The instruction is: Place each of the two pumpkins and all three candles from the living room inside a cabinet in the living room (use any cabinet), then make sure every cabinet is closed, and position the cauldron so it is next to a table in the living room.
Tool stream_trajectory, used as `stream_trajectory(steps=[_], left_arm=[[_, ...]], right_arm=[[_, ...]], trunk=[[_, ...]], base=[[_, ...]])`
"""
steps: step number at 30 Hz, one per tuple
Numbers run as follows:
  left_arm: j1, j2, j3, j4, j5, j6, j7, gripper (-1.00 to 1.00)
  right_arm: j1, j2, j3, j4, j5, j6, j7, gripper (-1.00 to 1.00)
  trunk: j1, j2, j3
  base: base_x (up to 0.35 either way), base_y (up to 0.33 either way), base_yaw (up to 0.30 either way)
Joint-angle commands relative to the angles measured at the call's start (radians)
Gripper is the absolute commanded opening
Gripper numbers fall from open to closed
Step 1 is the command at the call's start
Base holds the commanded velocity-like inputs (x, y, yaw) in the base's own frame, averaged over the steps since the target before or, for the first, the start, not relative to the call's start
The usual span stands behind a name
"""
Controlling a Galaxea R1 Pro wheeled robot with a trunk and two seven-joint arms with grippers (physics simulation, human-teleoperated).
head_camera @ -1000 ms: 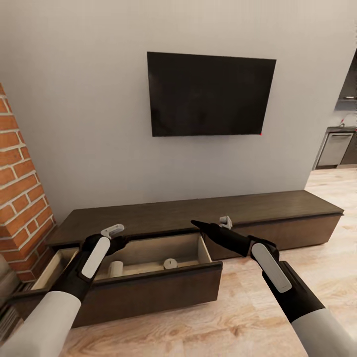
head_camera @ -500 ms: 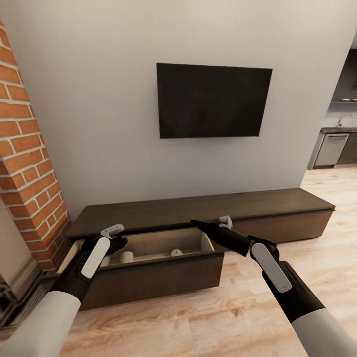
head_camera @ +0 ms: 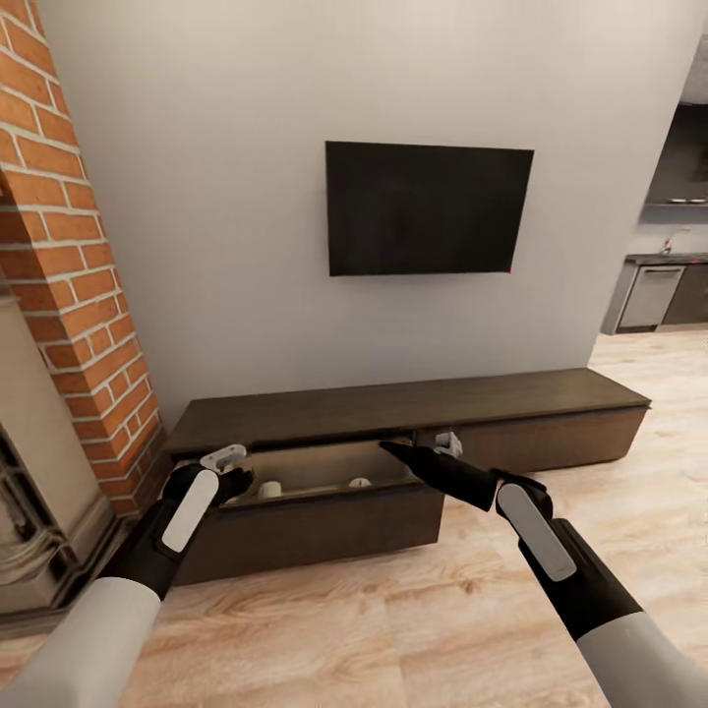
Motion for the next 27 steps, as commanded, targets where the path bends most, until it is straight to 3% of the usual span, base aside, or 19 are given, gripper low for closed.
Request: stream_trajectory(steps=[1, 5, 10, 13, 16, 20, 27], left_arm=[[-0.001, 0.001, -0.004, -0.001, 0.010, 0.000, 0.010, 1.00], [-0.001, 0.000, -0.009, 0.000, 0.010, -0.001, 0.010, 1.00], [-0.001, -0.004, -0.016, 0.010, 0.009, -0.005, 0.006, 1.00], [-0.001, -0.007, -0.017, 0.005, 0.003, -0.005, 0.010, 1.00], [0.000, -0.009, -0.018, 0.011, 0.003, -0.006, 0.009, 1.00], [0.002, -0.028, -0.042, 0.040, 0.003, -0.007, 0.013, 1.00], [0.002, -0.046, -0.081, 0.193, -0.003, -0.026, 0.008, 1.00]], right_arm=[[-0.001, 0.000, 0.001, 0.000, 0.007, 0.003, -0.018, 1.00], [-0.001, 0.005, 0.006, 0.021, 0.068, 0.008, -0.230, 1.00], [-0.004, 0.008, 0.015, 0.059, 0.090, 0.009, -0.402, 1.00], [-0.007, 0.010, 0.019, 0.101, 0.113, 0.006, -0.435, 1.00], [-0.010, 0.026, 0.021, 0.139, 0.163, 0.005, -0.443, 1.00], [-0.011, 0.074, 0.021, 0.163, 0.230, 0.008, -0.449, 1.00], [-0.012, 0.172, 0.022, 0.217, 0.356, 0.005, -0.451, 1.00]], trunk=[[-0.001, -0.001, -0.001], [-0.001, -0.001, -0.001], [-0.001, -0.001, -0.001], [-0.001, -0.001, -0.001], [-0.001, -0.001, -0.001], [-0.001, -0.001, -0.001], [-0.001, -0.001, -0.001]], base=[[-0.316, 0.088, 0.000], [-0.315, 0.035, 0.000], [-0.311, 0.006, 0.000], [-0.299, 0.001, 0.000], [-0.290, 0.000, 0.000], [-0.291, 0.000, 0.000], [-0.162, 0.000, 0.000]])
